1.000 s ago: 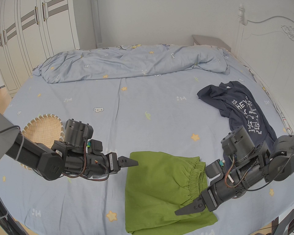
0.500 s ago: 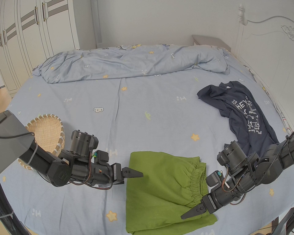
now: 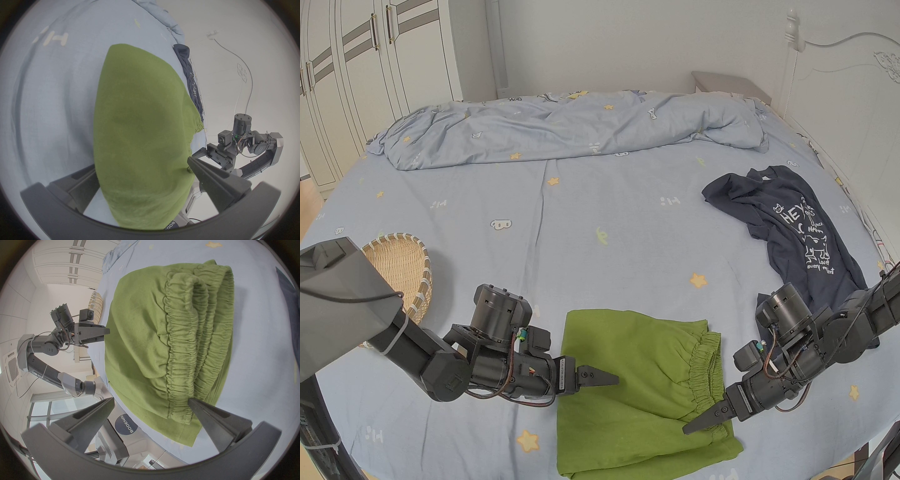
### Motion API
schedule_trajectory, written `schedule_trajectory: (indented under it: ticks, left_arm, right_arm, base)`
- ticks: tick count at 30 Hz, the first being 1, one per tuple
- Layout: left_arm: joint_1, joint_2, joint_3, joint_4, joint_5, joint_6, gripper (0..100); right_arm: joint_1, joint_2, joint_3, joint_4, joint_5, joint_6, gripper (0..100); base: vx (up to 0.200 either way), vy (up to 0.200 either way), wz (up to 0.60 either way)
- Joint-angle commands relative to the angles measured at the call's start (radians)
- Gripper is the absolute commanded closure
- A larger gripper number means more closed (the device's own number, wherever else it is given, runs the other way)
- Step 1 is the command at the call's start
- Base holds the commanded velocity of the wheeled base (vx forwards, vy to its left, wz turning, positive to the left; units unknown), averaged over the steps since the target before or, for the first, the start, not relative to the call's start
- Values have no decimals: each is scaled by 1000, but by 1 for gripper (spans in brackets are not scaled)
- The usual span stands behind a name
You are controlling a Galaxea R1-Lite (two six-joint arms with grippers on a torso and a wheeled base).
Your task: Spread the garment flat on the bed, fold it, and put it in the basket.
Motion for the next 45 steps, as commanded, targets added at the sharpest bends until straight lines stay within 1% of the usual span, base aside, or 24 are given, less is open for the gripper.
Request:
schedule_trajectory:
  ticks: [1,8,14,15,21,25,26,27,28,29,30,32,33,34,35,37,38,39,40,41,42,43,45]
  left_arm:
    - [-19,37,3,-13,0,-3,0]
    - [-63,53,16,-55,0,-12,0]
    - [-74,48,18,-73,0,-26,0]
    - [-74,48,18,-73,0,-26,100]
    - [-74,33,18,-96,13,-29,100]
    - [-69,-3,53,-96,20,-17,100]
    - [-46,-70,92,-98,20,-11,100]
    - [-46,-70,92,-98,20,-11,100]
    - [-14,-139,95,-91,20,-22,100]
    - [-9,-145,95,-91,20,-23,100]
    - [24,-222,85,-85,16,-48,100]
    - [49,-291,78,-81,13,-114,100]
    - [52,-300,75,-81,13,-121,100]
    - [69,-340,69,-62,13,-140,100]
    - [78,-348,67,-50,13,-140,100]
    - [99,-363,62,-9,14,-131,100]
    - [104,-366,61,-2,14,-127,100]
    - [136,-377,49,30,13,-100,100]
    - [152,-379,47,44,13,-85,100]
    - [152,-379,47,44,13,-85,100]
    - [169,-369,36,60,14,-57,100]
    - [175,-363,32,73,13,-9,100]
    - [181,-354,30,94,14,46,100]
  right_arm:
    - [-1,9,-1,-1,2,0,0]
    - [0,8,0,-1,0,0,0]
    - [2,8,-1,1,0,0,0]
    - [2,8,-1,1,0,0,0]
    - [0,8,-3,1,0,2,0]
    - [-1,1,-7,1,0,8,0]
    - [-8,-38,-24,1,-1,14,0]
    - [-8,-38,-24,1,-1,14,0]
    - [-20,-69,-56,8,-1,25,0]
    - [-21,-71,-60,8,-1,26,0]
    - [-37,-98,-107,27,-1,45,0]
    - [-58,-115,-173,80,-1,46,0]
    - [-61,-115,-184,90,-1,45,0]
    - [-81,-115,-251,150,-1,40,0]
    - [-87,-115,-279,173,-1,40,0]
    - [-110,-114,-340,214,-3,40,0]
    - [-115,-114,-348,219,-3,40,0]
    - [-140,-112,-369,232,-3,40,0]
    - [-149,-114,-368,232,-3,40,0]
    - [-149,-114,-368,232,-3,40,0]
    - [-164,-112,-365,231,-3,39,0]
    - [-169,-112,-354,238,-3,26,0]
    - [-163,-114,-328,242,-3,9,0]
  base:
    - [0,0,0]
    - [0,0,0]
    - [0,0,0]
    - [0,0,0]
    - [0,0,0]
    - [0,0,0]
    - [0,0,0]
    - [0,0,0]
    - [0,0,0]
    - [0,0,0]
    - [0,0,0]
    - [0,0,0]
    - [0,0,0]
    - [0,0,0]
    - [0,0,0]
    - [0,0,0]
    - [0,0,0]
    - [0,0,0]
    - [0,0,0]
    - [0,0,0]
    - [0,0,0]
    - [0,0,0]
    - [0,0,0]
